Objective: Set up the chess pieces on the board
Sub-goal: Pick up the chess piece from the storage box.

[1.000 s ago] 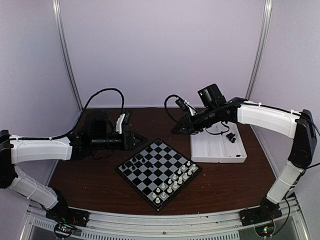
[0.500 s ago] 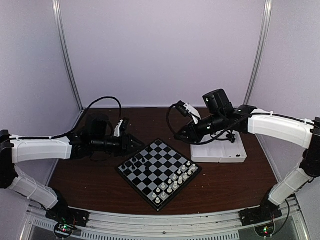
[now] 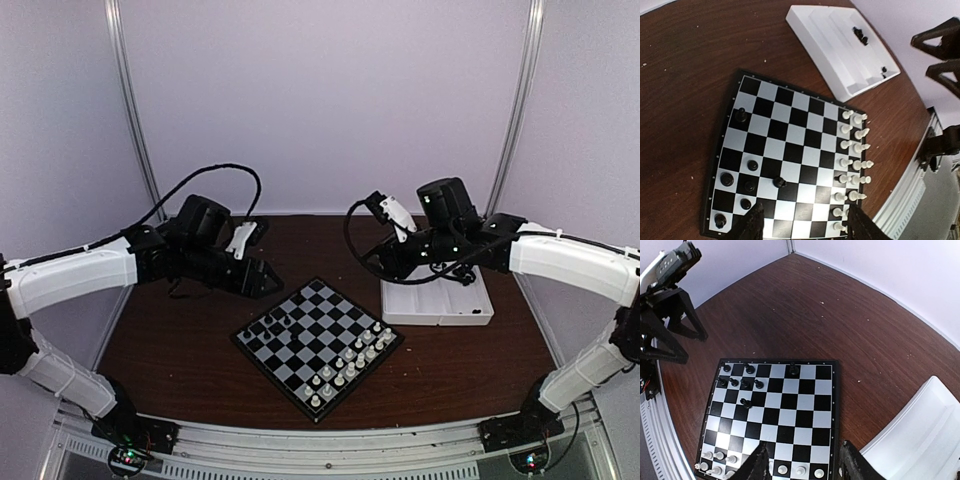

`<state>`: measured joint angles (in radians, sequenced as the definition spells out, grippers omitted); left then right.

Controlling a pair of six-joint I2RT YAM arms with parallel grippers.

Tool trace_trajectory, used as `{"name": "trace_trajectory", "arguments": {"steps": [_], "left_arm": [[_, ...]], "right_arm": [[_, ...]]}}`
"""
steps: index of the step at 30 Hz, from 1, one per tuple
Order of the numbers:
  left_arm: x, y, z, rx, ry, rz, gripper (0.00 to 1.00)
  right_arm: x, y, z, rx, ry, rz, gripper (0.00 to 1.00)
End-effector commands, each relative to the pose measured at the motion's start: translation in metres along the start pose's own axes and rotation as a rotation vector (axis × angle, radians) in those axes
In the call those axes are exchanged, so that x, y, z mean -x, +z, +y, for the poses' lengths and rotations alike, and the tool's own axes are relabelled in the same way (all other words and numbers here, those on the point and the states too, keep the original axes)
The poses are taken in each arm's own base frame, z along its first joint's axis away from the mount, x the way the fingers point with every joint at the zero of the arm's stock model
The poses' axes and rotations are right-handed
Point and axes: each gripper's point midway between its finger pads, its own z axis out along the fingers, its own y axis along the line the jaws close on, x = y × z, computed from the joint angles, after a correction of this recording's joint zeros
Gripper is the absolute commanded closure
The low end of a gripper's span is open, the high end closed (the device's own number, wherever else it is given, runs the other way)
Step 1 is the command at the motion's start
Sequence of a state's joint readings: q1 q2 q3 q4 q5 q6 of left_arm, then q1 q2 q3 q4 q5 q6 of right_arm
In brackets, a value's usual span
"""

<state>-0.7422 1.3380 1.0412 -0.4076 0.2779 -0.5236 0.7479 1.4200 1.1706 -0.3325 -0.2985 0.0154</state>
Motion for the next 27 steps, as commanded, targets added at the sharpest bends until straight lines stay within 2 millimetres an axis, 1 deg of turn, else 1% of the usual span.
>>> {"name": "trace_trajectory", "arguments": {"steps": [1,3,5,8,9,11,14,15,17,20,23,27], "left_arm": [[-0.027,0.013,0.017,0.175,0.133,0.162,0.43],[-0.032,0.019,0.017,0.224,0.167,0.212,0.43],[-0.035,0.026,0.012,0.254,0.212,0.251,0.43],[-0.036,0.036,0.012,0.323,0.25,0.292,0.42],[-0.035,0.039,0.01,0.328,0.26,0.298,0.42],[-0.033,0.044,0.007,0.324,0.269,0.296,0.42],[-0.022,0.05,-0.003,0.284,0.292,0.266,0.42],[-0.016,0.051,-0.005,0.277,0.301,0.251,0.42],[-0.007,0.054,-0.009,0.269,0.322,0.228,0.4],[0.004,0.059,-0.011,0.279,0.357,0.207,0.38],[0.012,0.063,-0.01,0.301,0.385,0.195,0.36],[0.02,0.064,-0.007,0.329,0.404,0.175,0.35]], "right_arm": [[-0.007,-0.008,-0.032,-0.16,0.076,-0.01,0.52],[-0.014,-0.014,-0.05,-0.251,0.11,-0.008,0.52],[-0.024,-0.02,-0.072,-0.337,0.154,0.003,0.52],[-0.037,-0.029,-0.101,-0.404,0.229,0.037,0.52],[-0.043,-0.031,-0.111,-0.429,0.256,0.06,0.51],[-0.057,-0.041,-0.139,-0.522,0.309,0.108,0.52],[-0.084,-0.052,-0.178,-0.639,0.382,0.213,0.52],[-0.093,-0.054,-0.187,-0.658,0.401,0.252,0.54],[-0.109,-0.054,-0.204,-0.692,0.429,0.321,0.6],[-0.128,-0.054,-0.229,-0.732,0.478,0.399,0.67],[-0.139,-0.048,-0.252,-0.739,0.546,0.417,0.72],[-0.147,-0.038,-0.275,-0.744,0.591,0.426,0.73]]}}
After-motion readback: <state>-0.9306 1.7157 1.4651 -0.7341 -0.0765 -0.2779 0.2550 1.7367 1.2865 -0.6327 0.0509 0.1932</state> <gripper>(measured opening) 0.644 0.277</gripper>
